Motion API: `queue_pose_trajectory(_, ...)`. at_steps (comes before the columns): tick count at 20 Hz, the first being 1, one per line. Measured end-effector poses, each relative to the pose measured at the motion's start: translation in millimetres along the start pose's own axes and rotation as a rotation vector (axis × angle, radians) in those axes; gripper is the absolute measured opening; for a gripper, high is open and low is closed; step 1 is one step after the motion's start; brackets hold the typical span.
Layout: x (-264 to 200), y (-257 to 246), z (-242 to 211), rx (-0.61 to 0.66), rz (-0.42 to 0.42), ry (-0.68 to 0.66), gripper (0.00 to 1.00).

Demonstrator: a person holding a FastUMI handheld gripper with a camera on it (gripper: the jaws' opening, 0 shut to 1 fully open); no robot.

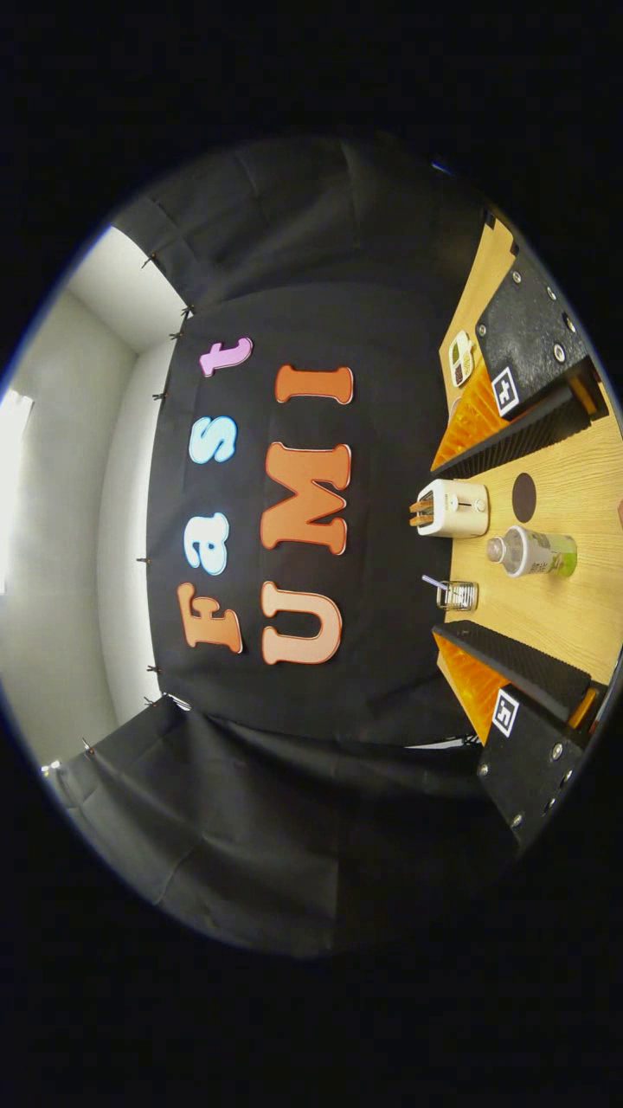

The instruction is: Take the bottle from table, then pour the juice into the cup, finally place the bottle on the coaster

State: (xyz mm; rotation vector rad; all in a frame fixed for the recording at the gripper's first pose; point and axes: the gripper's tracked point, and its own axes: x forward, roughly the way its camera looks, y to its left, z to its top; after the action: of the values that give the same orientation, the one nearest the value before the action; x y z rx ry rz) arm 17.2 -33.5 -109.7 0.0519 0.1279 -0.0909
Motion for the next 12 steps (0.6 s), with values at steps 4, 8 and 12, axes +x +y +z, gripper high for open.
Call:
queue_pose_trajectory(4, 16, 1, -49, -0.045, -0.02, 0.065, 0.99)
queue_pose_trajectory(8, 33, -1, -92, -0.04, -0.044, 0.117, 0.98)
queue_pose_trajectory(12, 51, 1, -139, 0.015, -0.038, 0.177, 0.97)
